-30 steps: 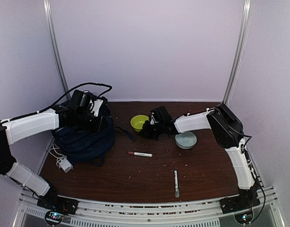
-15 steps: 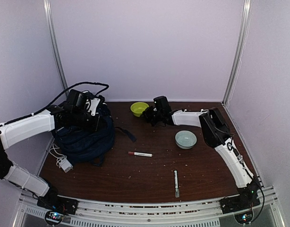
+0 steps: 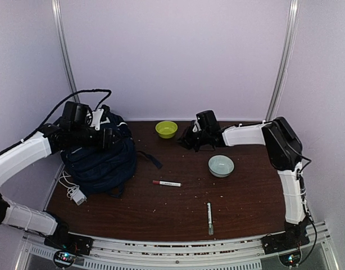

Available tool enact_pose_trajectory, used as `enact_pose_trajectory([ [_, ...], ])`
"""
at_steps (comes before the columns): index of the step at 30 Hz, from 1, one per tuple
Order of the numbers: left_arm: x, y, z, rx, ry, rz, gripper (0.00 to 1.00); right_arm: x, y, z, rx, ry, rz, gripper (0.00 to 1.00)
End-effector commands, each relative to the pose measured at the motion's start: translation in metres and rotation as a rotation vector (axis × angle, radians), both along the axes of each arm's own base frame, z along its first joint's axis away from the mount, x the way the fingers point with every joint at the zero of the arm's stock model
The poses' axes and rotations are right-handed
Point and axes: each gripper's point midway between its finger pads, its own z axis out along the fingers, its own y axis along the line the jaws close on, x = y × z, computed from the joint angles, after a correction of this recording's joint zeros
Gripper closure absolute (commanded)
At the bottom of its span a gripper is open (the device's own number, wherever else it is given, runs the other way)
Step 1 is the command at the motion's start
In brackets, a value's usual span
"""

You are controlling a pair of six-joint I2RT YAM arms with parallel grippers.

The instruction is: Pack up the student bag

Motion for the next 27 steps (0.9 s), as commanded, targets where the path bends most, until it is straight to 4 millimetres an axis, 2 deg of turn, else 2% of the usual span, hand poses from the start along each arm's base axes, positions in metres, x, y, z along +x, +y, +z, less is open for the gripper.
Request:
enact_pose_trajectory([
  [1, 0.005, 0.039, 0.007, 0.084, -0.018, 0.137, 0.29, -0.034, -0.009, 0.049, -0.051, -0.181, 0.135, 0.90],
  [4, 0.006, 0.067, -0.008, 0.256, 0.014, 0.213, 0.14, -0.051, -0.022, 0.048, -0.107, -0.198, 0.164, 0.86],
  [5, 0.008, 0.072, -0.017, 0.298, 0.028, 0.223, 0.05, -0.055, -0.025, 0.048, -0.123, -0.203, 0.172, 0.85],
  [6, 0.010, 0.072, -0.027, 0.327, 0.046, 0.218, 0.03, -0.059, -0.028, 0.046, -0.139, -0.200, 0.184, 0.83],
  [10, 0.019, 0.059, -0.066, 0.417, 0.119, 0.139, 0.02, -0.071, -0.030, 0.047, -0.154, -0.193, 0.235, 0.79],
  [11, 0.022, 0.061, -0.075, 0.468, 0.129, 0.142, 0.02, -0.074, -0.030, 0.047, -0.153, -0.188, 0.247, 0.78],
  [15, 0.030, 0.079, -0.088, 0.635, 0.116, 0.195, 0.02, -0.084, -0.036, 0.046, -0.156, -0.185, 0.254, 0.77],
  [17, 0.031, 0.089, -0.083, 0.722, 0.078, 0.240, 0.04, -0.089, -0.040, 0.044, -0.166, -0.186, 0.257, 0.77],
  [20, 0.034, 0.092, -0.072, 0.788, 0.000, 0.261, 0.15, -0.097, -0.045, 0.038, -0.176, -0.176, 0.262, 0.77],
  [22, 0.036, 0.091, -0.074, 0.802, -0.020, 0.255, 0.28, -0.100, -0.047, 0.035, -0.176, -0.169, 0.263, 0.76],
  [23, 0.037, 0.092, -0.077, 0.813, -0.020, 0.250, 0.40, -0.102, -0.048, 0.033, -0.174, -0.168, 0.264, 0.76],
  [25, 0.038, 0.093, -0.082, 0.838, -0.012, 0.246, 0.75, -0.106, -0.050, 0.030, -0.173, -0.163, 0.267, 0.76],
  [27, 0.038, 0.092, -0.089, 0.851, 0.002, 0.227, 0.97, -0.110, -0.052, 0.027, -0.174, -0.157, 0.268, 0.76],
])
